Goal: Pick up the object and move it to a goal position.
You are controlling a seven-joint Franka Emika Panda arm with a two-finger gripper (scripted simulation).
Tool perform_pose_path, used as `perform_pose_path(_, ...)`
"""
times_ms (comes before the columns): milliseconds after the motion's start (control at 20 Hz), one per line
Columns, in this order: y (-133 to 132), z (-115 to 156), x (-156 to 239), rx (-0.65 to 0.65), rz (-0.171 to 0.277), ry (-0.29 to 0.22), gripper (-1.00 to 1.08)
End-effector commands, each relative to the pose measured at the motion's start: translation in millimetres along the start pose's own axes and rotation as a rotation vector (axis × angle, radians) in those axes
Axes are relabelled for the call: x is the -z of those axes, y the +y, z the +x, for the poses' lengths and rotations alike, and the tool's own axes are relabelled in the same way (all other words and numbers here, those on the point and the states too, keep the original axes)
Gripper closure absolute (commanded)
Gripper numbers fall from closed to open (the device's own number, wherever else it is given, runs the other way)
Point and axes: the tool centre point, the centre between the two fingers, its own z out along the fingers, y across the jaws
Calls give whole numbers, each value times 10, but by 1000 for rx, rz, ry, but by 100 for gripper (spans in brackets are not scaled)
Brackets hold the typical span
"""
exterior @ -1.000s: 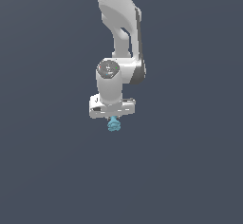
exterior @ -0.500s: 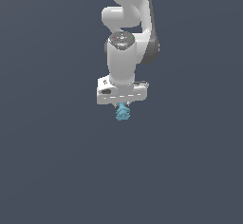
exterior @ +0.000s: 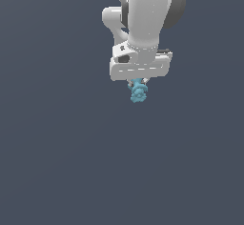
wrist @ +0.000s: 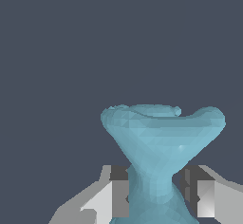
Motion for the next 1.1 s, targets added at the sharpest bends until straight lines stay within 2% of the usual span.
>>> perform_pose_path(0,-150,-37,281,0,0,-1,108)
perform_pose_path(550,-711,-119,1327,0,1,-1,108)
perform_pose_path(1050,-935,-126,1744,0,2,0,108)
